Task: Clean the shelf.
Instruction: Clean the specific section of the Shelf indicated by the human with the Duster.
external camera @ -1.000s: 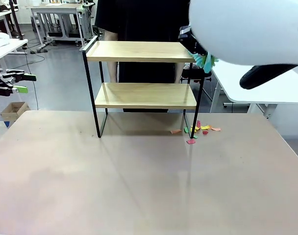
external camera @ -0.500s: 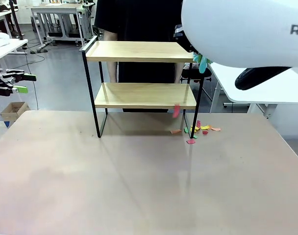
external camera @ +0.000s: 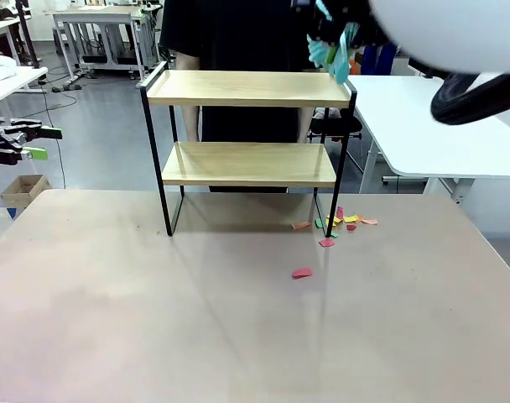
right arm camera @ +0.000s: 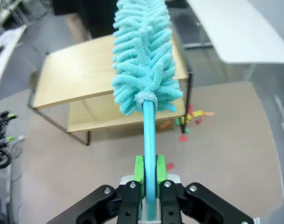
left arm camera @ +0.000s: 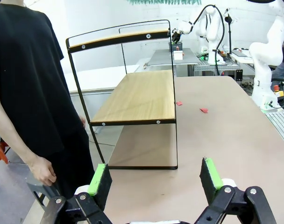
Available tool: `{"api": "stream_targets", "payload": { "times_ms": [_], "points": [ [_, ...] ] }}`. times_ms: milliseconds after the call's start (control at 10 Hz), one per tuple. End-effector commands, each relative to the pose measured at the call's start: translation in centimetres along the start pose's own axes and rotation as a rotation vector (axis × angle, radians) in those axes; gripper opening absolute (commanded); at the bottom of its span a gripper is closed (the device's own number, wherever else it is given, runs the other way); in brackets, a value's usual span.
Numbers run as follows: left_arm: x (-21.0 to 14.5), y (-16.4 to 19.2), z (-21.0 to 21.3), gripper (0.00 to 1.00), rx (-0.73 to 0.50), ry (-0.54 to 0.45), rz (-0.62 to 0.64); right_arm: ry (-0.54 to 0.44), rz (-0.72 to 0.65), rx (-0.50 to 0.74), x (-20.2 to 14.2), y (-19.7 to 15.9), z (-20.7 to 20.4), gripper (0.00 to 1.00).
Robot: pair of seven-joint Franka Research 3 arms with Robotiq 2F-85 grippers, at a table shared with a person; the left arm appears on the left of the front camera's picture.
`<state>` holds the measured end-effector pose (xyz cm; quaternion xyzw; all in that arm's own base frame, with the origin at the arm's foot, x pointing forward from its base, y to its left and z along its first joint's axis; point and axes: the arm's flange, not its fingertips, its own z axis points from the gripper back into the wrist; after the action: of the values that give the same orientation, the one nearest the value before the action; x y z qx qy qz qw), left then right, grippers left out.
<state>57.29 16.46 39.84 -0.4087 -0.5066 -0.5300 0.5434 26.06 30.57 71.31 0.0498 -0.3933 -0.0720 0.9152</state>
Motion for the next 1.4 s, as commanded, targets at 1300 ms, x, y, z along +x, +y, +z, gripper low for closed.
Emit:
{"api": "stream_targets", "payload": {
  "times_ms": [1300],
  "points": [
    [0.2, -0.3, 0.0, 1.00, 0.001, 0.000, 0.000, 0.548, 0.757, 0.575, -7.0, -7.0, 1.3, 0.13]
  ]
}}
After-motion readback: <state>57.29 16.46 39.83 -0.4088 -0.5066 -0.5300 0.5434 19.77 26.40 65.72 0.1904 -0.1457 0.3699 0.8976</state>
